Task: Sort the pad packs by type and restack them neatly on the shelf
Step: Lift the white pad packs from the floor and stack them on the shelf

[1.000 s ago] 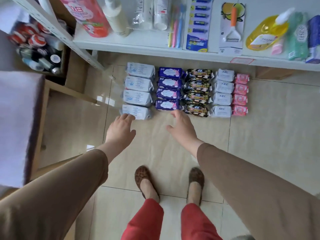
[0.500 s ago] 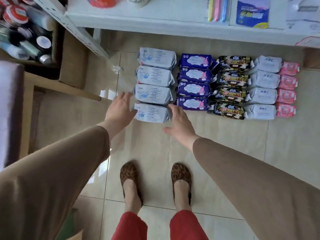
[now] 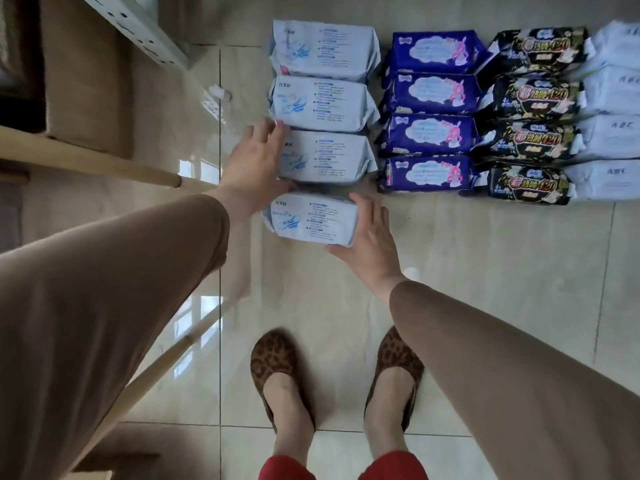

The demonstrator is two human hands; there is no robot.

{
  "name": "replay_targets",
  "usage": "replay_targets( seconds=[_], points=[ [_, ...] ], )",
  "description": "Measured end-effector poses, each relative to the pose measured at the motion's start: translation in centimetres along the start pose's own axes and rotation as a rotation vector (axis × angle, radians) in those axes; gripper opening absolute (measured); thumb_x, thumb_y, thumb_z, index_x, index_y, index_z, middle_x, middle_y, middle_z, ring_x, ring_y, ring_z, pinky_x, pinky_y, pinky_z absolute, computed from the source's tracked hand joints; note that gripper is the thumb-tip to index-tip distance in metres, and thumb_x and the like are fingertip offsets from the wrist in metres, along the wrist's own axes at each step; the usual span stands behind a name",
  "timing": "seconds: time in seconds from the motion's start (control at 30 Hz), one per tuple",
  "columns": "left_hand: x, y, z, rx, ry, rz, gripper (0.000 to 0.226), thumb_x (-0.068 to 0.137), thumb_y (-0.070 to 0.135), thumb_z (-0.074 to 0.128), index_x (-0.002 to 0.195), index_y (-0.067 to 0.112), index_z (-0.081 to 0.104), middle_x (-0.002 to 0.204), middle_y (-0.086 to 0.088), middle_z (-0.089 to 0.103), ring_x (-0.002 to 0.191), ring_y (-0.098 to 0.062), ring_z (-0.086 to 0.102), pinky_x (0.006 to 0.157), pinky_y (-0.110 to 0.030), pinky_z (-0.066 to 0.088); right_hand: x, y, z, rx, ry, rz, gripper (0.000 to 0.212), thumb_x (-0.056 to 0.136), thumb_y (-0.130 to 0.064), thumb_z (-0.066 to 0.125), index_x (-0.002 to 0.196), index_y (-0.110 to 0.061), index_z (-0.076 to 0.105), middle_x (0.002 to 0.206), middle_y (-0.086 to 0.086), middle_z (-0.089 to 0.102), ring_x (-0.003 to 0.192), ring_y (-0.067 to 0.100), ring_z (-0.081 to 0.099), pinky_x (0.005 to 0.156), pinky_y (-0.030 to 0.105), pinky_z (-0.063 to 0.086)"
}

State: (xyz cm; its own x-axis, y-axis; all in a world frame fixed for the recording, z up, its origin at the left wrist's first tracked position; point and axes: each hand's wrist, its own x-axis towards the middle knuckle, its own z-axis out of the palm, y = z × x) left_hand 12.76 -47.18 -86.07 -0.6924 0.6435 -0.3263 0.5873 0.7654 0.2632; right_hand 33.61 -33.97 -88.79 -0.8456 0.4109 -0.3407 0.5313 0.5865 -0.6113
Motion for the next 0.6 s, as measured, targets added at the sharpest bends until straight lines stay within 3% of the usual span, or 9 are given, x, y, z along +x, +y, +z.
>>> replay_targets(
  seconds=[0.1, 0.23, 0.4, 0.5, 0.6],
  points=[
    [0.5, 0.1, 0.8, 0.004, 0.013, -0.007, 0.092, 0.061, 0.04, 0.087, 0.133, 0.016, 0.036, 0.129, -0.008, 0.041, 0.115, -0.03, 0.045, 0.082, -0.045, 0.05, 0.4, 0.6, 1.0, 0.076, -0.024, 0.044, 0.101, 0.063, -0.028, 0.09, 0.145, -0.018, 0.032, 0.138, 0.0, 0.045, 0.128, 0.019, 0.042, 0.095, 0.033, 0.047],
    [1.1, -0.1, 2.0, -0.096, 0.002, -0.038, 0.094, 0.063, 0.039, 0.088, 0.136, 0.018, 0.032, 0.131, -0.005, 0.042, 0.116, -0.029, 0.05, 0.087, -0.046, 0.051, 1.1, 1.4, 1.8, 0.173, -0.026, 0.091, 0.096, 0.066, -0.031, 0.089, 0.143, -0.025, 0.032, 0.134, -0.003, 0.053, 0.123, 0.015, 0.047, 0.09, 0.026, 0.042],
    [0.5, -0.2, 1.8, -0.146, 0.001, -0.053, 0.085, 0.064, 0.036, 0.086, 0.132, 0.024, 0.036, 0.124, -0.002, 0.044, 0.102, -0.03, 0.056, 0.073, -0.04, 0.05, 1.6, 1.3, 0.9, 0.162, -0.08, 0.027, 0.065, 0.064, -0.027, 0.09, 0.114, -0.024, 0.049, 0.107, -0.01, 0.052, 0.104, 0.011, 0.044, 0.076, 0.029, 0.041],
    [-1.8, 0.2, -0.7, -0.238, -0.007, -0.105, 0.078, 0.061, 0.038, 0.087, 0.122, 0.025, 0.041, 0.115, 0.001, 0.044, 0.085, -0.023, 0.054, 0.066, -0.034, 0.045, -0.6, 0.5, -2.5, 0.19, -0.145, 0.059, 0.056, 0.066, -0.031, 0.088, 0.1, -0.03, 0.043, 0.103, -0.012, 0.051, 0.098, 0.012, 0.051, 0.067, 0.023, 0.037],
    [-5.3, 1.4, -5.7, -0.29, -0.016, -0.172, 0.079, 0.056, 0.037, 0.091, 0.117, 0.021, 0.044, 0.112, -0.002, 0.047, 0.086, -0.027, 0.056, 0.07, -0.038, 0.048, -4.4, -1.6, -8.5, 0.203, -0.178, 0.106, 0.056, 0.066, -0.041, 0.084, 0.094, -0.036, 0.037, 0.091, -0.012, 0.055, 0.082, 0.009, 0.055, 0.057, 0.021, 0.037]
  ],
)
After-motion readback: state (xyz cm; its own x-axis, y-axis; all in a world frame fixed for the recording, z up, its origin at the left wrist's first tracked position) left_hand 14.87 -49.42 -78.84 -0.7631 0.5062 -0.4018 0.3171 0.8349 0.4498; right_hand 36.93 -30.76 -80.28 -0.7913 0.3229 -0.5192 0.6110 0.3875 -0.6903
